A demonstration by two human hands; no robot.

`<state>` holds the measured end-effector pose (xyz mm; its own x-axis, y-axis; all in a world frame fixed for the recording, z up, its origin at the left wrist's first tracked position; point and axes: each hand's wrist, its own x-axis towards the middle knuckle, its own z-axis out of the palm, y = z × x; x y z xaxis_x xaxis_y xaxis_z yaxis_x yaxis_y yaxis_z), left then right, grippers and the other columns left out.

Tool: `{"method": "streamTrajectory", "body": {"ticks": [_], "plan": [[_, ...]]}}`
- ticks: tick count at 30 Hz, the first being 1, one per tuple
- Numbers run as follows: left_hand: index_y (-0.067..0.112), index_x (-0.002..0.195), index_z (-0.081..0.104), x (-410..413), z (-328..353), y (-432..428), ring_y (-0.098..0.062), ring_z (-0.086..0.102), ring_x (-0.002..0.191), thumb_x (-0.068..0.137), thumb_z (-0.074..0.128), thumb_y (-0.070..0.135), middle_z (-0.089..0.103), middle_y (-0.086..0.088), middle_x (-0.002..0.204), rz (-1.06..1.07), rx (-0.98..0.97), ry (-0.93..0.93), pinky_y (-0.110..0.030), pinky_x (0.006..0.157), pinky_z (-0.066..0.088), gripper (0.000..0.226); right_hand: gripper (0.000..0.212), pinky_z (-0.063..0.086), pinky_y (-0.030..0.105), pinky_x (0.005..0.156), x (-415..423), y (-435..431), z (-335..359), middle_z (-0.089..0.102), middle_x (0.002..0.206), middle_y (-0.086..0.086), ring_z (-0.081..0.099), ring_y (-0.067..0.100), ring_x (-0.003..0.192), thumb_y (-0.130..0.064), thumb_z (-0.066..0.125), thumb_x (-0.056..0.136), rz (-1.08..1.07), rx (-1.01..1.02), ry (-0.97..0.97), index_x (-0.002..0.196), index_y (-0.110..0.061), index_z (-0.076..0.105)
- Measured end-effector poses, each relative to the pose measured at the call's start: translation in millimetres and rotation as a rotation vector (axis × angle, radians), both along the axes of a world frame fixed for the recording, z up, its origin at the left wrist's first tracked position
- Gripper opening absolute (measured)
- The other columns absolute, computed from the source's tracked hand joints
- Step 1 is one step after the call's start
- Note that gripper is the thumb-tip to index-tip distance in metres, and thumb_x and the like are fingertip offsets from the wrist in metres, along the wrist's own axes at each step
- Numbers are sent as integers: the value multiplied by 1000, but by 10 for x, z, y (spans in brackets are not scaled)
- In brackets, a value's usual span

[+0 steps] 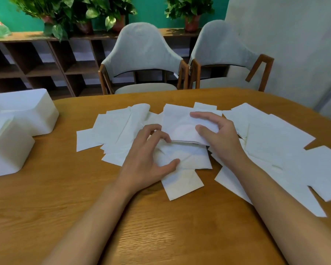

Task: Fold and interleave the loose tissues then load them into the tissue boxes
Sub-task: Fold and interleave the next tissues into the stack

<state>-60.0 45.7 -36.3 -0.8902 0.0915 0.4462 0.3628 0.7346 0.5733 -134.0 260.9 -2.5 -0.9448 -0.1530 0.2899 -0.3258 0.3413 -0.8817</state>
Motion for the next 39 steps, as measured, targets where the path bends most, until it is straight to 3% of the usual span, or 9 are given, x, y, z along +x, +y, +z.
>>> {"method": "streamTrajectory", "body": {"ticks": [2, 5, 10, 17, 22, 26, 29, 32, 39], "plan": [[34, 112, 49, -33, -10, 29, -3, 38, 135, 71, 88, 57, 40, 14, 144, -18, -55, -34, -19, 103, 37, 61, 29, 37, 9, 92, -59, 30, -42, 52, 110, -48, 43, -25, 108, -19, 62, 99, -15, -15, -15, 113, -42, 72], [38, 111, 47, -92, -16, 6, -3, 44, 124, 70, 86, 62, 46, 22, 135, -40, -106, -94, -21, 98, 39, 62, 29, 36, 3, 85, -125, 58, -83, 55, 116, -40, 45, -19, 112, -19, 62, 99, -58, -53, -23, 111, -43, 72], [44, 120, 54, -98, -76, -94, 7, 47, 119, 79, 79, 63, 55, 30, 125, -60, -172, -102, -5, 95, 33, 52, 30, 32, 3, 87, -160, 12, -208, 51, 102, -57, 39, -32, 106, -18, 62, 98, -52, -36, -40, 113, -42, 72], [40, 109, 74, -113, -134, -69, 3, 55, 129, 94, 65, 57, 66, 23, 129, -54, -59, -14, -32, 104, 48, 25, 30, 29, 0, 88, -191, 10, -222, 53, 108, -50, 39, -32, 108, -19, 62, 98, -43, -9, -27, 116, -42, 70], [40, 114, 72, -107, -121, -35, 6, 52, 127, 80, 70, 73, 64, 22, 134, -60, -115, -45, -22, 105, 37, 48, 31, 27, -11, 80, -174, -22, -224, 53, 112, -48, 40, -31, 109, -20, 61, 99, -29, 12, -2, 117, -43, 69], [31, 107, 78, -103, -136, -5, -1, 59, 116, 83, 83, 37, 73, 12, 121, -44, -156, 25, -25, 100, 42, 26, 32, 28, -11, 83, -157, -42, -229, 57, 121, -38, 43, -25, 114, -19, 61, 98, -3, 38, 8, 115, -45, 69], [26, 105, 80, -110, -145, -12, -5, 64, 113, 92, 78, 29, 75, 9, 118, -19, -150, 83, -26, 100, 44, 13, 30, 28, -10, 84, -145, -52, -223, 58, 126, -33, 44, -23, 115, -23, 61, 99, 9, 52, 11, 115, -47, 67], [20, 112, 74, -81, -103, 13, -6, 65, 106, 101, 61, 34, 76, 9, 112, 1, -134, 145, -21, 101, 42, 22, 24, 33, 0, 94, -130, -44, -198, 61, 131, -26, 48, -12, 123, -37, 58, 99, 25, 16, 38, 121, -41, 68], [11, 110, 72, 1, 33, 81, -9, 63, 98, 102, 59, 21, 74, 4, 105, 14, -38, 370, -27, 86, 50, 19, 67, 34, 2, 97, -53, -10, -126, 62, 129, -26, 52, -5, 125, -83, 38, 85, 224, 81, 165, 124, -36, 66]]}}
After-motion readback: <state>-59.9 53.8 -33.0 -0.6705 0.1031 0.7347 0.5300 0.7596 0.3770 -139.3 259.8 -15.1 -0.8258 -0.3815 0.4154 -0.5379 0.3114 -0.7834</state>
